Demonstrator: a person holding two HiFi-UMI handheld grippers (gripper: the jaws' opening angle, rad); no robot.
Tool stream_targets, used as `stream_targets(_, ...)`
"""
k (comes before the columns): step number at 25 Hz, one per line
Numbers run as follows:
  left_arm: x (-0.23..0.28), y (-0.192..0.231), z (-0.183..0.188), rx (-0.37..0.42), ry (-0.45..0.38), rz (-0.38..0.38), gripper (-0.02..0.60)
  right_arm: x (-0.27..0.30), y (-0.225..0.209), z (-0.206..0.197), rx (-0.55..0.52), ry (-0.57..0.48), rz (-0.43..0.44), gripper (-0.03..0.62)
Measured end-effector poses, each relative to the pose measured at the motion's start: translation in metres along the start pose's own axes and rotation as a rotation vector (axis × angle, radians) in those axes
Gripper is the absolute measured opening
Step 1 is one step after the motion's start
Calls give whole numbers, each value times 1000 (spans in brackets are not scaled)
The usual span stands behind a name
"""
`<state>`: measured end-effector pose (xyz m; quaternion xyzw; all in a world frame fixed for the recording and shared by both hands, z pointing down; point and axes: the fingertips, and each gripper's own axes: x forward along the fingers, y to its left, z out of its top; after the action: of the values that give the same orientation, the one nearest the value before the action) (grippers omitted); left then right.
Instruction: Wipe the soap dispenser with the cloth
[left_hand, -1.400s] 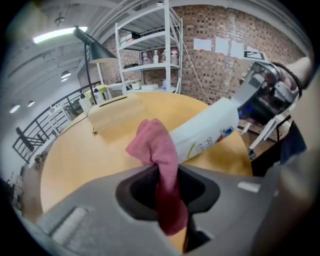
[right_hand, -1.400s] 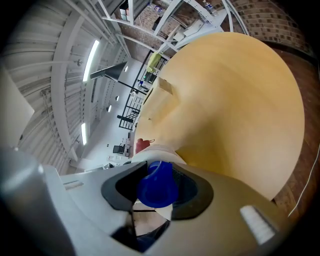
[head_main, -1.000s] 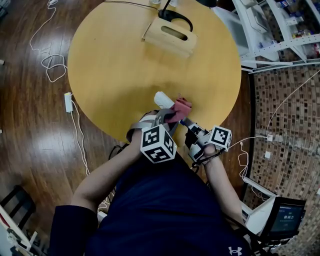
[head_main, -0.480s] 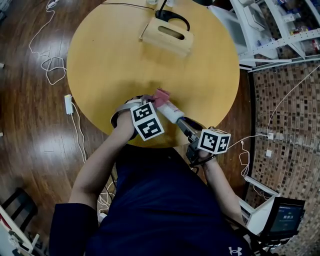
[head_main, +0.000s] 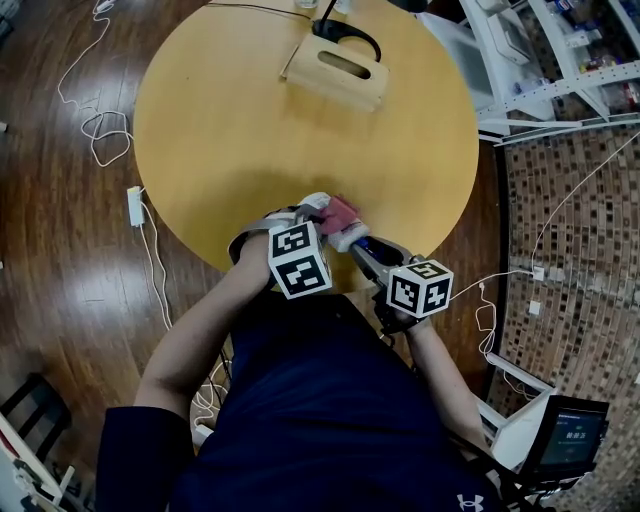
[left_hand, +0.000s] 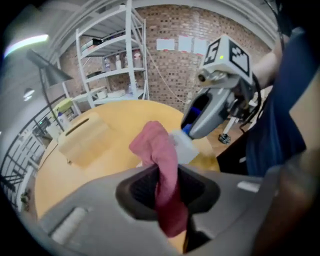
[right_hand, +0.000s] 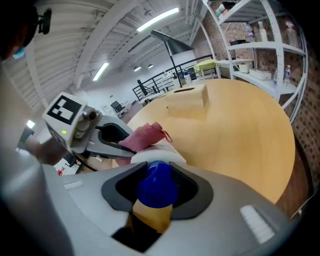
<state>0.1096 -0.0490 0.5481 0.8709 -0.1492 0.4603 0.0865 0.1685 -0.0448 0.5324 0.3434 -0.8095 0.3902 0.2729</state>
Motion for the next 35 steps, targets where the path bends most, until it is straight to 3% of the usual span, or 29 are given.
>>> stream_targets(5, 24, 56, -59, -127, 114, 115, 91, 1, -3, 2, 61, -8, 6, 140)
stream_targets(7, 22, 67, -68, -181, 106, 152, 91, 1, -5, 3, 137, -19, 33, 140)
stream_targets(9, 6, 70, -54, -206, 27, 213, 91, 2, -5, 4, 286, -38, 98, 138)
stream_targets(12, -21, 46, -3, -159, -173, 260, 90, 2, -12, -4, 627, -69, 169, 138)
stream_targets(15, -23, -4, 42, -19, -310, 240, 91, 4, -18, -14, 872, -97, 228, 138)
stream_targets(18, -13, -17, 53, 67, -346, 304, 94, 5, -23, -20, 1019, -126, 286, 138)
stream_targets(20, -3, -5, 43, 39, -325, 330, 94, 4, -26, -23, 1101, -147, 311, 137)
stream_targets(24, 16, 34, 8, -34, -228, 355, 93, 3, -29, -25, 1194, -179, 340, 137)
stream_targets(29, 40, 75, -51, -130, -40, 363, 92, 0, -32, -21, 1173, -188, 316, 137)
stream_targets(30, 33, 76, -51, -147, -52, 369, 91, 0, -31, -21, 1166, -182, 312, 137)
stream_targets(32, 7, 66, -27, -139, -156, 375, 91, 1, -29, -21, 1162, -173, 314, 137)
stream_targets(35, -16, 14, 29, 13, -335, 304, 91, 3, -25, -21, 1177, -170, 329, 137)
